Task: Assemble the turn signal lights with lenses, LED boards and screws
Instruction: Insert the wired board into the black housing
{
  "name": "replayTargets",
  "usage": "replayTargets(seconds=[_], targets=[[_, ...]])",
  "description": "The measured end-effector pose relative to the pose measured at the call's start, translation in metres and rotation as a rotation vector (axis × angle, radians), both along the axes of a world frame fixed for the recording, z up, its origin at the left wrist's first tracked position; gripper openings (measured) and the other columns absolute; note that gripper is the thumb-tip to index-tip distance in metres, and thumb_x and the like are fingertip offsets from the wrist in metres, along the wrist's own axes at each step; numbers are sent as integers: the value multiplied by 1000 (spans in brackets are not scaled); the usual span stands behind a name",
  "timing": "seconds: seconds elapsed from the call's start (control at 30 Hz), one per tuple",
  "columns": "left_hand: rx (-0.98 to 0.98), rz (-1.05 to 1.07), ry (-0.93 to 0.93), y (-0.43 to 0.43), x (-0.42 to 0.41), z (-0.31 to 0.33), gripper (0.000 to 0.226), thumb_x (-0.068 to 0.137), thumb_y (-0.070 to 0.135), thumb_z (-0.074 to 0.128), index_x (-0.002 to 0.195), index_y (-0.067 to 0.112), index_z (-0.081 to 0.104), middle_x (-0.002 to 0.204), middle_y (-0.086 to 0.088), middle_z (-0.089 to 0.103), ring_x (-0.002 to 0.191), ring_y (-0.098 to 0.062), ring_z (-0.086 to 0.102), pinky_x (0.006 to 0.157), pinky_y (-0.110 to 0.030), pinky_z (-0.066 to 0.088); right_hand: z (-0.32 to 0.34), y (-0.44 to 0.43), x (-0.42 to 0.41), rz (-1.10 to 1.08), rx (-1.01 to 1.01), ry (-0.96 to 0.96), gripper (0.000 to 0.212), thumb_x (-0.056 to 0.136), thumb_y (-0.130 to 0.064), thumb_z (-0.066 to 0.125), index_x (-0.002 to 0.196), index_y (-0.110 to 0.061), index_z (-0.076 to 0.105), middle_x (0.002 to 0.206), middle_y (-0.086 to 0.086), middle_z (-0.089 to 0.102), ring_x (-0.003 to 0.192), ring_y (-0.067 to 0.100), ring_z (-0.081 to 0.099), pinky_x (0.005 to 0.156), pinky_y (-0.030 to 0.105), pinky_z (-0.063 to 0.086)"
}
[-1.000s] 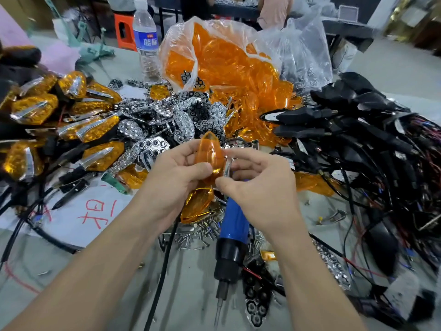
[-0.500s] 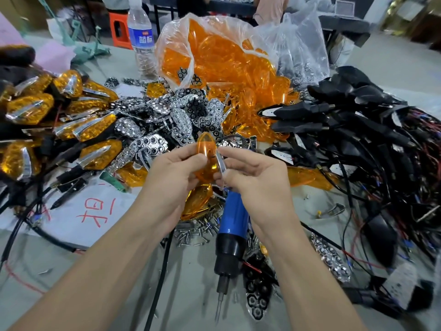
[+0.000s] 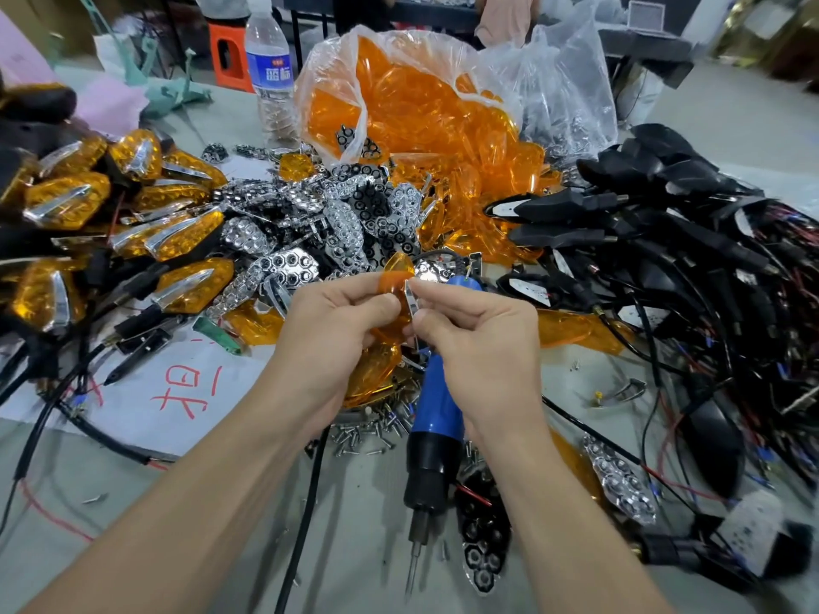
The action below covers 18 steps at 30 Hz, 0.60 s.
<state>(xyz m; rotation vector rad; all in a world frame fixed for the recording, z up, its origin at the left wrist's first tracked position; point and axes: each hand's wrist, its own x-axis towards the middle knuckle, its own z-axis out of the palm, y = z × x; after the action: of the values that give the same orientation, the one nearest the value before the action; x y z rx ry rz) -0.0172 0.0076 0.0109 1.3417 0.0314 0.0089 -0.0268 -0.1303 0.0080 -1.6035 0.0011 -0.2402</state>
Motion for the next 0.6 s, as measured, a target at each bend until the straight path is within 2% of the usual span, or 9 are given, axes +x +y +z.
replayTargets(seconds=[0.07, 0.13, 0.2, 0.3, 0.47, 0.6], targets=[[13, -14, -36, 0, 0, 0, 25, 98, 1, 62, 104, 15, 82, 100, -20, 78, 95, -34, 76, 86, -45, 64, 2, 1, -3, -46, -68, -37, 34, 88, 1, 75, 102, -30, 83, 91, -16, 80, 84, 7, 76, 79, 22, 60], [22, -11, -77, -3, -2, 0, 25, 96, 4, 66, 102, 20, 84, 101, -14, 80, 97, -31, 77, 82, -39, 64, 4, 3, -6, -115, -156, -118, 31, 90, -4, 75, 101, -32, 83, 91, -25, 78, 87, -3, 74, 77, 14, 57], [-4, 22, -101, -6, -3, -1, 26, 93, 0, 69, 97, 21, 84, 98, -12, 80, 92, -26, 78, 76, -32, 62, 6, 7, -9, -165, -210, -167, 29, 89, -8, 77, 98, -34, 83, 91, -27, 76, 86, -5, 72, 77, 15, 58], [-41, 43, -118, -7, -3, -5, 27, 91, -4, 70, 101, 18, 82, 99, -11, 80, 91, -23, 78, 74, -26, 60, 5, 9, -10, -192, -225, -186, 25, 89, -9, 79, 98, -31, 84, 91, -25, 77, 82, -4, 73, 74, 17, 59], [-58, 20, -142, -10, -1, -5, 24, 95, 2, 67, 108, 17, 82, 103, -12, 80, 96, -26, 77, 76, -28, 61, 4, 6, -9, -184, -170, -206, 21, 87, -8, 82, 101, -24, 84, 89, -21, 78, 78, 1, 75, 73, 21, 62], [-86, 51, -116, -14, -4, -8, 20, 93, 12, 66, 103, 17, 83, 99, -14, 79, 87, -23, 74, 73, -31, 60, 6, 6, -11, -117, -59, -191, 23, 84, -3, 82, 93, -25, 83, 77, -13, 78, 70, 9, 76, 65, 18, 59]])
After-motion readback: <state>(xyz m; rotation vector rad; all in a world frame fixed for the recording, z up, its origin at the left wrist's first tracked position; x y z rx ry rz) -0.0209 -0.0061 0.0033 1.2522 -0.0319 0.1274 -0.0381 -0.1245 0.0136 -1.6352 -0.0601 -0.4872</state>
